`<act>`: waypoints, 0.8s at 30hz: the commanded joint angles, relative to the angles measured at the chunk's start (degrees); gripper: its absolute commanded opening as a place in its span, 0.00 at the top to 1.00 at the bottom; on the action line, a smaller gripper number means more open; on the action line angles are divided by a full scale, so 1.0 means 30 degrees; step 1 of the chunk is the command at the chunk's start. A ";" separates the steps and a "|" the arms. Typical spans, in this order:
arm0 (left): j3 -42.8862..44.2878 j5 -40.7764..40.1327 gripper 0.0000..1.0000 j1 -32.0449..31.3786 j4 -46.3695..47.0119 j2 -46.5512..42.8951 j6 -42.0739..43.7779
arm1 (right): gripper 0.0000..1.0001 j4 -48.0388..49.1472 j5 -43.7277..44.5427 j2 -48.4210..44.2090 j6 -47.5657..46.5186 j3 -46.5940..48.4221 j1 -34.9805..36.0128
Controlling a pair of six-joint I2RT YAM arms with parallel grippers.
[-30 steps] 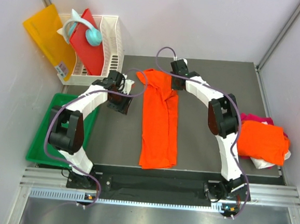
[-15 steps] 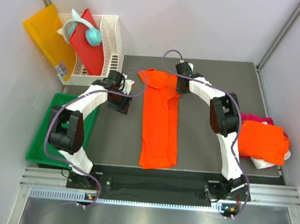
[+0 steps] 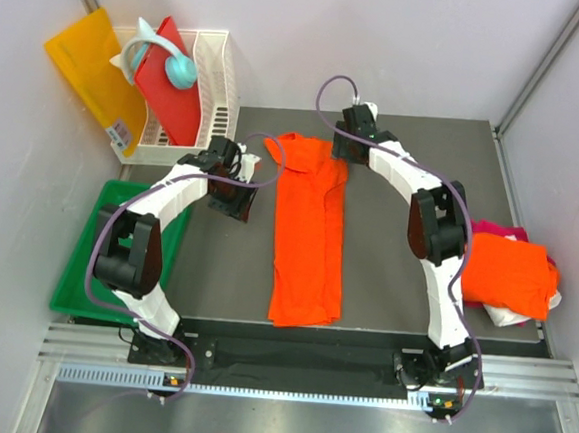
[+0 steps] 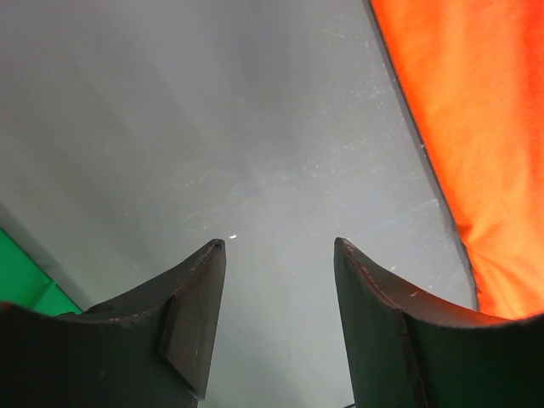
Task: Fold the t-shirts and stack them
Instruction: Rotate the tshirt 90 degrees
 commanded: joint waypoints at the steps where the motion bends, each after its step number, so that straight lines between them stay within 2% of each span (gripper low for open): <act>1: 0.0393 0.0666 0.41 0.0102 0.0201 -0.0127 -0.0181 | 0.34 0.1471 -0.0191 -0.1547 -0.0242 0.1656 0.0412; 7: 0.0539 0.0696 0.41 0.0102 0.0086 0.0049 -0.0152 | 0.34 0.1208 -0.0688 -0.0318 -0.0213 0.3207 0.0940; 9: 0.0627 0.0726 0.41 0.0102 0.0026 0.0224 -0.0152 | 0.40 0.1615 -0.1242 -0.0199 -0.0271 0.3296 0.1028; 10: 0.0685 0.0754 0.41 0.0102 -0.0003 0.0254 -0.0181 | 0.45 0.2082 -0.2029 -0.0025 -0.0243 0.3325 0.1028; 11: 0.0686 0.0726 0.41 0.0102 -0.0003 0.0283 -0.0181 | 0.59 0.2232 -0.2443 0.0151 -0.0242 0.3413 0.1028; 14: 0.0715 0.0725 0.41 0.0102 -0.0062 0.0430 -0.0211 | 0.81 0.2146 -0.3908 0.1438 -0.0096 0.4669 0.1057; 18: 0.0890 0.0667 0.42 0.0102 -0.0237 0.0635 -0.0211 | 0.84 0.1296 -0.5432 0.3256 0.0575 0.6838 0.0970; 24: 0.0950 0.0491 0.42 0.0102 -0.0413 0.0752 -0.0182 | 0.83 0.1354 -0.6196 0.4370 0.1455 0.6870 0.0765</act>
